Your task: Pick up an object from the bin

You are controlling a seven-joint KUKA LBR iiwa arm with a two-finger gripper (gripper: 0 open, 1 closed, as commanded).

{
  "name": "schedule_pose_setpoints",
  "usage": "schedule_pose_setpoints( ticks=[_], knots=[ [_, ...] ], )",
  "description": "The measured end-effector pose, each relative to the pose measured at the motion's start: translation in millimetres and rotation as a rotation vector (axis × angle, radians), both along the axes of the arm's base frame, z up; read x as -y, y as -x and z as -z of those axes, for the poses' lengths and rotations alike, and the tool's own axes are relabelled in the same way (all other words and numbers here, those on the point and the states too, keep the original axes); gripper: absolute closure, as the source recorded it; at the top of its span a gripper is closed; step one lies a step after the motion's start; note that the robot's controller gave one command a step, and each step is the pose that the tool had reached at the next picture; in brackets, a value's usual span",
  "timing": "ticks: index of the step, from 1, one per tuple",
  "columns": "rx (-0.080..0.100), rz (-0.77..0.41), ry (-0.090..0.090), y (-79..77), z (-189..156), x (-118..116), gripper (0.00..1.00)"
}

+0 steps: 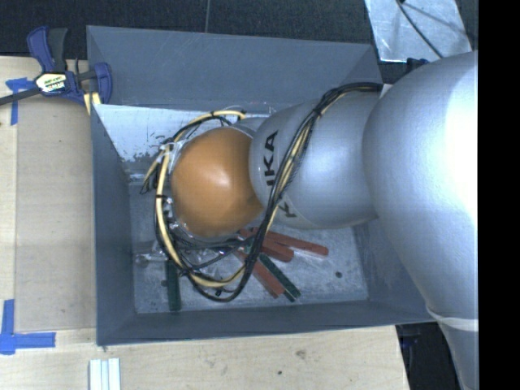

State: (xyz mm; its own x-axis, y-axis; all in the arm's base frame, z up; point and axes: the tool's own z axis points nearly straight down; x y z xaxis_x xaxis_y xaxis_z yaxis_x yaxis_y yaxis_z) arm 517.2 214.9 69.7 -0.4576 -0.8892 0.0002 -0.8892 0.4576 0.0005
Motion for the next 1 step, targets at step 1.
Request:
schedule_pose_setpoints(
  ticks=[1],
  knots=[
    [0.0,0.001,-0.002,-0.3,-1.3,-1.4,1.0]
  ],
)
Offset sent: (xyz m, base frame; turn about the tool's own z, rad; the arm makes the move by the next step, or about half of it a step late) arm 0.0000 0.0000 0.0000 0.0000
